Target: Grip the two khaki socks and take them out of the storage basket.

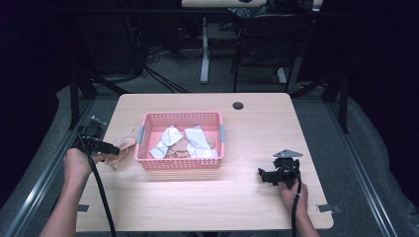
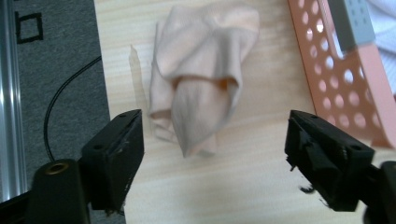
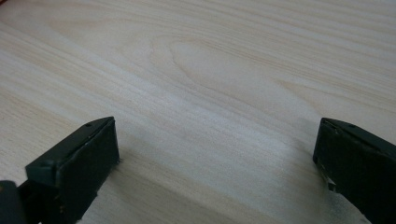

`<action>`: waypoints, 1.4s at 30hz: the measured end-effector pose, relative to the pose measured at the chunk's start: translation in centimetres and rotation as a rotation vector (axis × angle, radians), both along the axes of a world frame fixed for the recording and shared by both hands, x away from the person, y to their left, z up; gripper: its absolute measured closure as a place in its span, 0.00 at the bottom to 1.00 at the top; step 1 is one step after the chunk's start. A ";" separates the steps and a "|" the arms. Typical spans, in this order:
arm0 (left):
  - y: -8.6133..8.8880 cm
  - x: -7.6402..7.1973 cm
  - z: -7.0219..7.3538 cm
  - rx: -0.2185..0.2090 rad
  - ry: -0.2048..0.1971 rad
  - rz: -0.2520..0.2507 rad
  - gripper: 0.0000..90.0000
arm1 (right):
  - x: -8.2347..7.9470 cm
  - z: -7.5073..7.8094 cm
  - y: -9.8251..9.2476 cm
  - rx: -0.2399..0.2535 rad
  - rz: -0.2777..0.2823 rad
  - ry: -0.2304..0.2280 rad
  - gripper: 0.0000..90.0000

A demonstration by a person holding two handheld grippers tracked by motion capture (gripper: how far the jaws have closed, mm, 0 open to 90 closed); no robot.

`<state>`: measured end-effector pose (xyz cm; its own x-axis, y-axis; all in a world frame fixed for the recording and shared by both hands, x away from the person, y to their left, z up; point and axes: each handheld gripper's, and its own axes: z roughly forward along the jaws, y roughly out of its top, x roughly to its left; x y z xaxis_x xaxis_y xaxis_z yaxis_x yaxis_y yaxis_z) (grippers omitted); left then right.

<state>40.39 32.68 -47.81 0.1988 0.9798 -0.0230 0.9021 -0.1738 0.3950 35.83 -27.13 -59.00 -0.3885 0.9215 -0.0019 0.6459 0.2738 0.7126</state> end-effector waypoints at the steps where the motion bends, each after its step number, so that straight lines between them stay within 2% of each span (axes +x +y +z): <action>1: 0.1 -0.5 -0.2 -0.018 -0.012 -0.005 0.18 | 0.0 0.0 0.0 -0.002 0.003 0.001 0.00; 6: 0.1 -2.4 -1.6 -0.052 -0.025 -0.019 0.14 | 0.0 0.0 0.0 0.003 -0.003 -0.002 0.00; 10: -0.1 -3.8 -2.8 -0.063 -0.023 -0.033 0.09 | 0.0 0.0 0.0 0.007 -0.002 -0.003 0.00; 17: -0.8 -5.8 -5.1 -0.047 -0.025 -0.039 0.03 | 0.0 0.0 0.1 0.008 -0.003 -0.001 0.00; 23: -0.7 -6.8 -6.9 -0.063 -0.021 -0.024 0.02 | 0.0 0.0 0.1 0.007 -0.004 -0.001 0.00; 30: -1.4 -7.8 -8.0 -0.015 -0.064 -0.035 0.00 | 0.0 0.0 0.0 0.004 -0.001 0.005 0.00; 34: -1.4 -7.7 -8.3 0.017 -0.043 -0.055 0.00 | -0.1 0.0 0.1 0.007 -0.005 0.002 0.00; 38: -1.1 -7.8 -8.5 0.008 -0.047 -0.054 0.00 | -0.1 0.0 0.1 0.008 -0.005 0.003 0.00; 42: -0.8 -7.7 -8.7 0.002 -0.031 -0.051 0.00 | -0.1 0.0 0.1 0.008 -0.005 0.003 0.00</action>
